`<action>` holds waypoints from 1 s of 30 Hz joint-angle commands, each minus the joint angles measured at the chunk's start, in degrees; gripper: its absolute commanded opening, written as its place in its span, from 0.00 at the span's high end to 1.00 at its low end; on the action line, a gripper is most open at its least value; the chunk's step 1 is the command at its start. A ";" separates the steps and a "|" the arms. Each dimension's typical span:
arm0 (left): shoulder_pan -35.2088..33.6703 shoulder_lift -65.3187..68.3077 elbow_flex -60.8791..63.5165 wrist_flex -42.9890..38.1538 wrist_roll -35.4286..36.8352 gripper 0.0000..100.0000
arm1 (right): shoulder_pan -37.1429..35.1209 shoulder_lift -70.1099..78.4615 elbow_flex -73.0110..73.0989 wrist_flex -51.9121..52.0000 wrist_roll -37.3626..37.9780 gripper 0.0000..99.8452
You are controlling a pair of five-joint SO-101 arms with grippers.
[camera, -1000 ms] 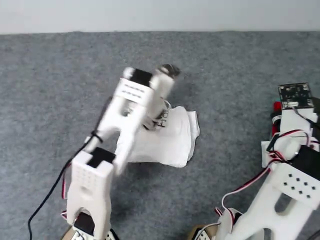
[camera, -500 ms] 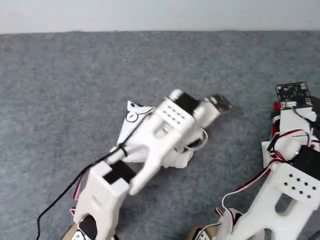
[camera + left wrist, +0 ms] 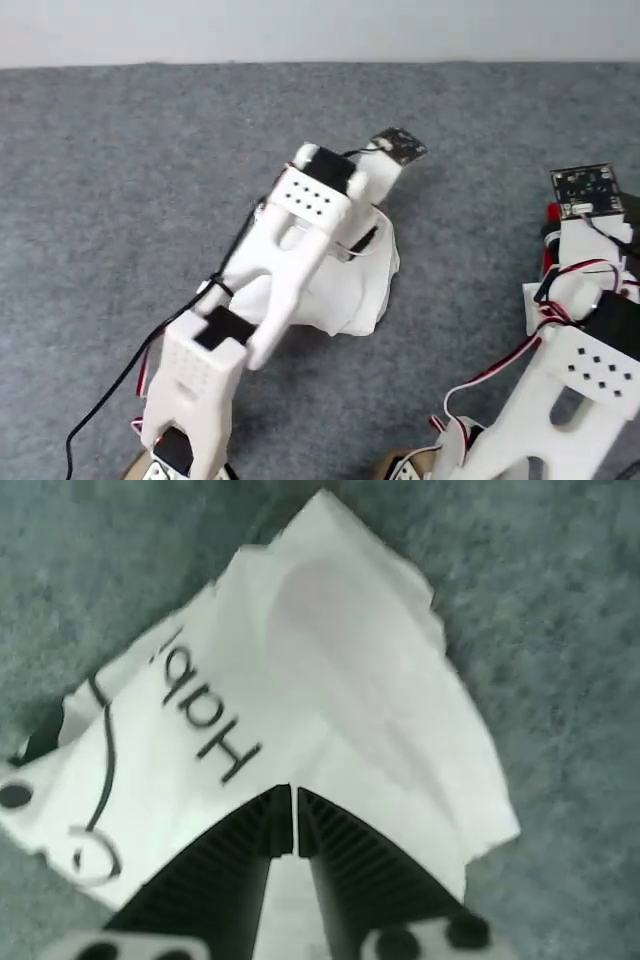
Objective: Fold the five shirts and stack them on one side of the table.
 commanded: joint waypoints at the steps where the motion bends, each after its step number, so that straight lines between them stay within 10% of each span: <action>1: 1.14 2.99 -6.64 -4.57 0.62 0.99 | 0.75 -1.63 -0.53 -1.01 0.53 0.99; 17: 1.14 21.89 -50.86 4.75 0.70 0.99 | 0.75 -1.63 -0.53 -0.57 0.26 0.99; 30: -1.14 11.78 -30.37 5.01 -2.37 0.98 | 0.75 -1.63 -0.53 -0.92 0.62 0.99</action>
